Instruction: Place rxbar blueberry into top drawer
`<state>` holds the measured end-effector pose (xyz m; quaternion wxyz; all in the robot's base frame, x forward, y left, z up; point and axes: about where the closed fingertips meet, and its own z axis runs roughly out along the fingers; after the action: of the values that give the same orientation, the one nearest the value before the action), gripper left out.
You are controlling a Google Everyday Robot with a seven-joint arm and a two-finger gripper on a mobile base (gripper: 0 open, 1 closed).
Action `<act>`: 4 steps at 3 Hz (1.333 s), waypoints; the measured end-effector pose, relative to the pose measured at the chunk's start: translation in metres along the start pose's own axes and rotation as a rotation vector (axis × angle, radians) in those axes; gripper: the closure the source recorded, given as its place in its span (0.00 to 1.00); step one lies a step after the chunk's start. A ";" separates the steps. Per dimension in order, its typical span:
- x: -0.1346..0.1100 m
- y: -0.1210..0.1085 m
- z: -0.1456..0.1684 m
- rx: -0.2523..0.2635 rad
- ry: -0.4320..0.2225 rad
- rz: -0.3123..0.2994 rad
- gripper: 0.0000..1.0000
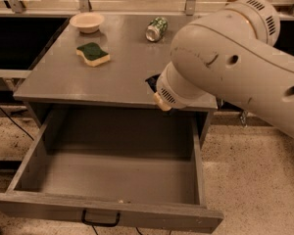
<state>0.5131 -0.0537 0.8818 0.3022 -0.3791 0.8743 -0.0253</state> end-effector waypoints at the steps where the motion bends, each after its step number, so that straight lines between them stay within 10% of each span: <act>1: 0.014 0.008 0.015 -0.028 0.028 -0.003 1.00; 4: 0.031 0.025 0.030 -0.081 0.056 -0.010 1.00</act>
Offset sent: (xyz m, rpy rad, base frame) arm -0.0094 -0.0025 -0.0628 -0.0256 0.1322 0.0425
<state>0.4968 -0.0515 0.8351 0.2620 -0.3944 0.8808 -0.0018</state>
